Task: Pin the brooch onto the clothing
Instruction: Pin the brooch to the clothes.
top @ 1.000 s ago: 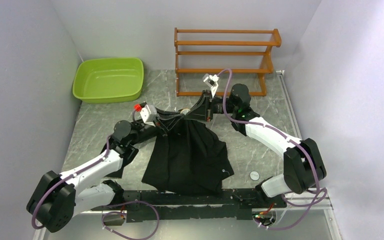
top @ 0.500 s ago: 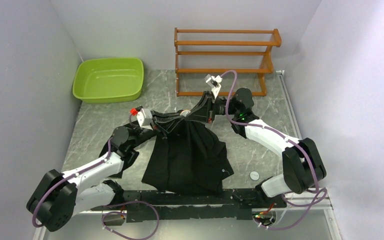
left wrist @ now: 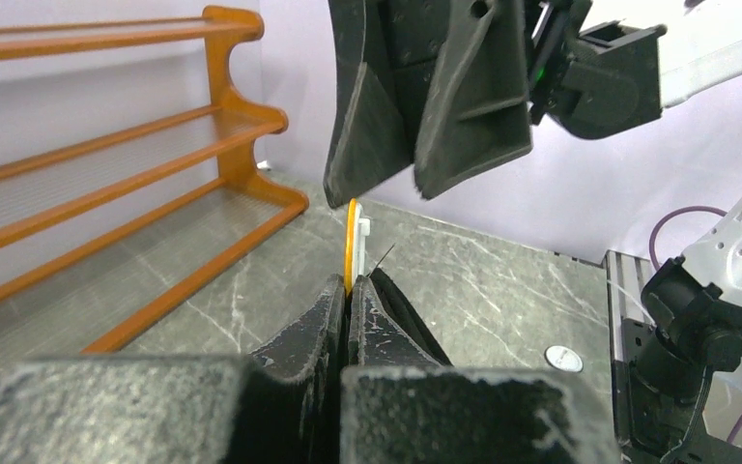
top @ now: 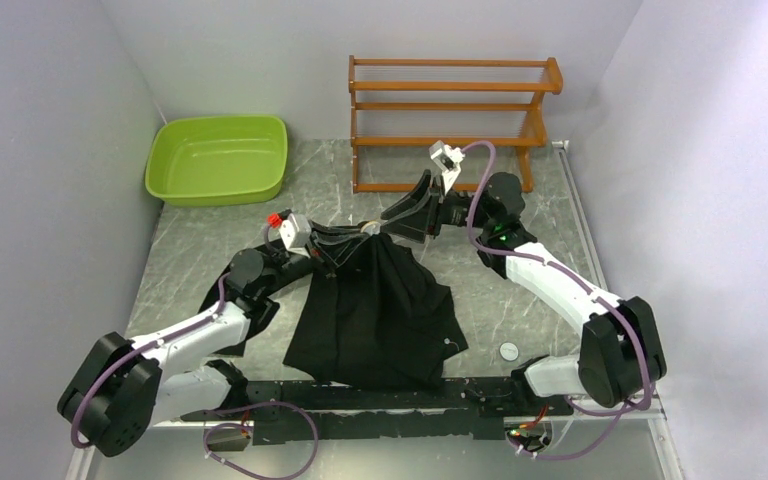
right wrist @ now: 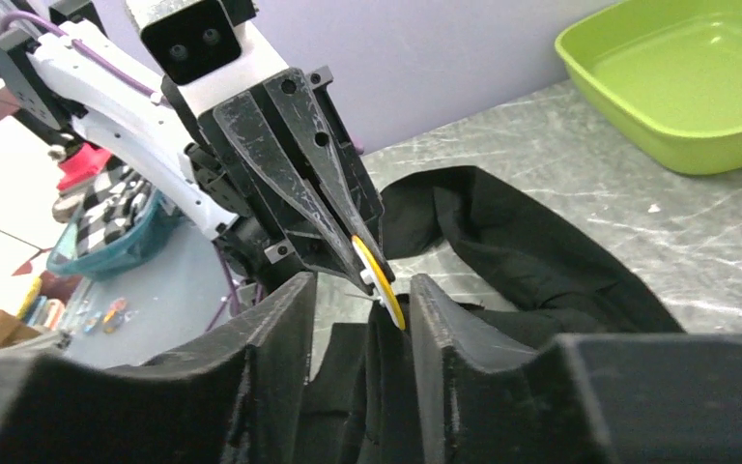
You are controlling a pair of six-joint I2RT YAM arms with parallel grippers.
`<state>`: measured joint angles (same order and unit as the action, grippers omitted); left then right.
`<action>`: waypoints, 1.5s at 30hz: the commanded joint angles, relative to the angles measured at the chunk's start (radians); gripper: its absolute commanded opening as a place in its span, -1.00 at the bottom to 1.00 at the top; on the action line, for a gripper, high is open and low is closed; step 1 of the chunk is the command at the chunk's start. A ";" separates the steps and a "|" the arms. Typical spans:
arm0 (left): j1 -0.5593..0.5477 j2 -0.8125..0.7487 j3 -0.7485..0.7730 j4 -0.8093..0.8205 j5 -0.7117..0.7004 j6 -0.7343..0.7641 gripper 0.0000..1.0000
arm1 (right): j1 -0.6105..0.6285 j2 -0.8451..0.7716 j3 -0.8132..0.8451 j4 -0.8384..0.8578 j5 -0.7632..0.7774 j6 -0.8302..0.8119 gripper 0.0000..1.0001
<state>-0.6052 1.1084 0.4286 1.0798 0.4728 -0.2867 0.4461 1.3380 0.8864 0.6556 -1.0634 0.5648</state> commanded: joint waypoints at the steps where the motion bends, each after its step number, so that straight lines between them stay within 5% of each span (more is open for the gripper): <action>1: 0.004 -0.003 0.002 0.026 -0.005 -0.011 -0.95 | 0.001 -0.048 0.004 0.005 0.036 -0.069 -0.01; 11: 0.004 0.007 0.013 0.035 0.005 -0.022 -0.95 | 0.000 -0.082 -0.018 -0.083 0.069 -0.188 0.56; 18: 0.004 0.020 0.030 0.064 0.071 -0.036 -0.95 | 0.001 -0.057 -0.074 -0.010 -0.005 -0.267 0.60; 23: 0.004 0.027 0.039 0.083 0.120 -0.045 -0.95 | 0.003 -0.046 -0.068 0.047 -0.042 -0.253 0.52; 32: 0.005 0.035 0.052 0.090 0.131 -0.056 -0.95 | 0.037 -0.020 -0.009 -0.015 -0.077 -0.291 0.06; 37: 0.004 0.037 0.052 0.095 0.130 -0.059 -0.95 | 0.046 -0.015 -0.015 0.002 -0.093 -0.290 0.04; 41: 0.004 0.031 0.049 0.098 0.122 -0.058 -0.95 | 0.050 -0.004 -0.013 0.018 -0.116 -0.274 -0.26; 45: 0.004 0.028 0.046 0.100 0.121 -0.062 -0.95 | 0.050 -0.016 -0.026 0.025 -0.111 -0.276 -0.27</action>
<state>-0.6037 1.1439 0.4381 1.1038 0.5869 -0.3355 0.4900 1.3334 0.8352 0.6155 -1.1458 0.2985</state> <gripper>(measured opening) 0.043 0.363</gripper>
